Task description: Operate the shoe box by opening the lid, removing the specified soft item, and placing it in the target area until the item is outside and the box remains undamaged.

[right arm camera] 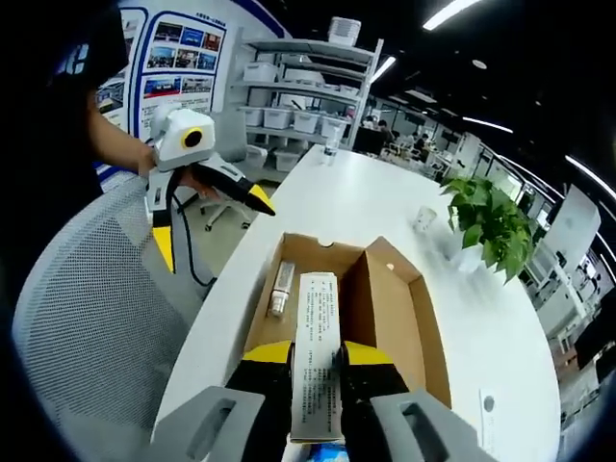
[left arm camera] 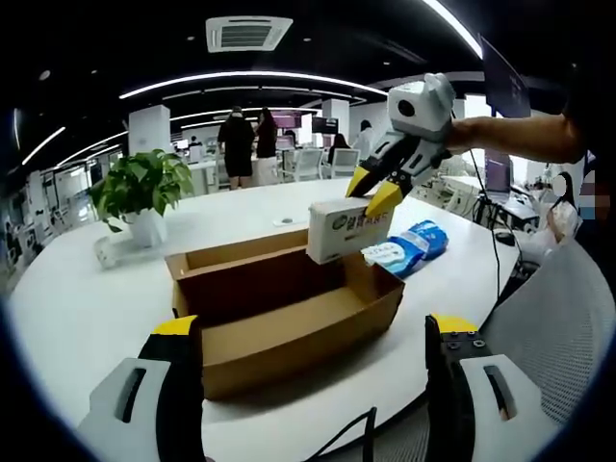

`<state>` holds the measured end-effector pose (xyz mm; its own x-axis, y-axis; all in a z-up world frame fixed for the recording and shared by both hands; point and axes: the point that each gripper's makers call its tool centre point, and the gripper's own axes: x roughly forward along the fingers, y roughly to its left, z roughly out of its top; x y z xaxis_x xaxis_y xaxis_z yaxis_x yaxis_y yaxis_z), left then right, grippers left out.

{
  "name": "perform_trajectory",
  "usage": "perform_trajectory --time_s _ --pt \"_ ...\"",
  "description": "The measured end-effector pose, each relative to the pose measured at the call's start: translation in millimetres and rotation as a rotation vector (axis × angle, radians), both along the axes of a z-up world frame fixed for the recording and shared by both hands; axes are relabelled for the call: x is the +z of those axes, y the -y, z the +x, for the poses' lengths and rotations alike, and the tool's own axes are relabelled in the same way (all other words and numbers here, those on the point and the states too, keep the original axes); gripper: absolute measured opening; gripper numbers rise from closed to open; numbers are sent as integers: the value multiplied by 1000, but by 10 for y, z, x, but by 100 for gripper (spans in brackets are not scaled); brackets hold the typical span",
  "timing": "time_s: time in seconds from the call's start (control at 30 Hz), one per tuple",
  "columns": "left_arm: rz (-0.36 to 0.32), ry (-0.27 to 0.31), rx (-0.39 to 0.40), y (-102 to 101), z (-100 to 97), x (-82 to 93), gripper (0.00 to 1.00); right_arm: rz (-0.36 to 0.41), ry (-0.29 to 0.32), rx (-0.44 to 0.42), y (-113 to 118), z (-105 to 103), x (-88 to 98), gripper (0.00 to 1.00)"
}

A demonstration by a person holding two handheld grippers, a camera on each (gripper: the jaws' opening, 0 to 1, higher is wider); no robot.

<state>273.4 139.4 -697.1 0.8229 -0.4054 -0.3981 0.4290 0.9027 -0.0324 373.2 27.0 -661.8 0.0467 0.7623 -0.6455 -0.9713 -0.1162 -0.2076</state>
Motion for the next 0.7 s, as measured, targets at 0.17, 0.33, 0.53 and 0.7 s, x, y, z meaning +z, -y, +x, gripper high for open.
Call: perform_trajectory --time_s 0.17,0.33,0.53,0.7 --pt "14 -9 -6 5 -6 -24 100 2 24 -22 167 99 117 14" --pt "20 -16 -13 16 -11 -44 100 1 41 -44 359 206 215 14" --pt "24 -24 -15 19 -16 -60 100 -4 58 -68 571 324 285 14" --pt "21 -26 -16 26 -17 -58 100 -9 68 -83 723 400 314 14"
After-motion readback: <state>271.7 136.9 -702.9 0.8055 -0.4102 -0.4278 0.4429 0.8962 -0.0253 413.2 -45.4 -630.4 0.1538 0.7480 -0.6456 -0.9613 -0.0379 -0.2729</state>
